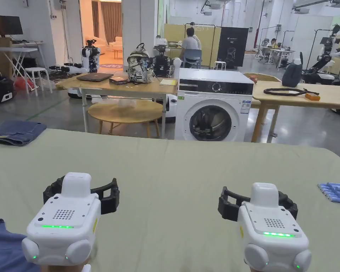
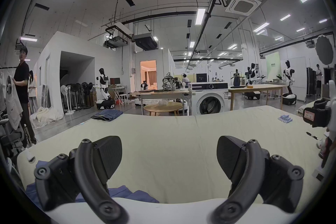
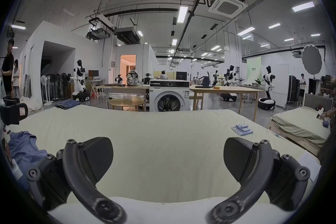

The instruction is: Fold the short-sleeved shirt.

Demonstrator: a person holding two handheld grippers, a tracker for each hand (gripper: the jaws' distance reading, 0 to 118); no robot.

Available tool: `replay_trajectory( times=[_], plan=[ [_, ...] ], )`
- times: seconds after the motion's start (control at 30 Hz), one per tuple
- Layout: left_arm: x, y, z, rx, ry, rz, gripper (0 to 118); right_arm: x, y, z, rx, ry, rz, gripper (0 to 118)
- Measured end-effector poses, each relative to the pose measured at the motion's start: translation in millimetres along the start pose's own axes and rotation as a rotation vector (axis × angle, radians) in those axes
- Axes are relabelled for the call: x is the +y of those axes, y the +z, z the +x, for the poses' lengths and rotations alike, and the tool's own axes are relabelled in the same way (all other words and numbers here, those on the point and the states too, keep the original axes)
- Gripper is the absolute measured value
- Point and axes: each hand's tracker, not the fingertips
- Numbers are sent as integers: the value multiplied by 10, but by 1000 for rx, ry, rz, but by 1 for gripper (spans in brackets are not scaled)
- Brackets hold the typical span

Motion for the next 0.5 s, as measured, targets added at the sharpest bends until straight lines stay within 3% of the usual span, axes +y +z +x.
replay_trajectory(
  times=[0.5],
  plan=[
    [13,15,-13,3,-3,0,106,-97,-97,-3,-1,8,-7,118]
  ],
)
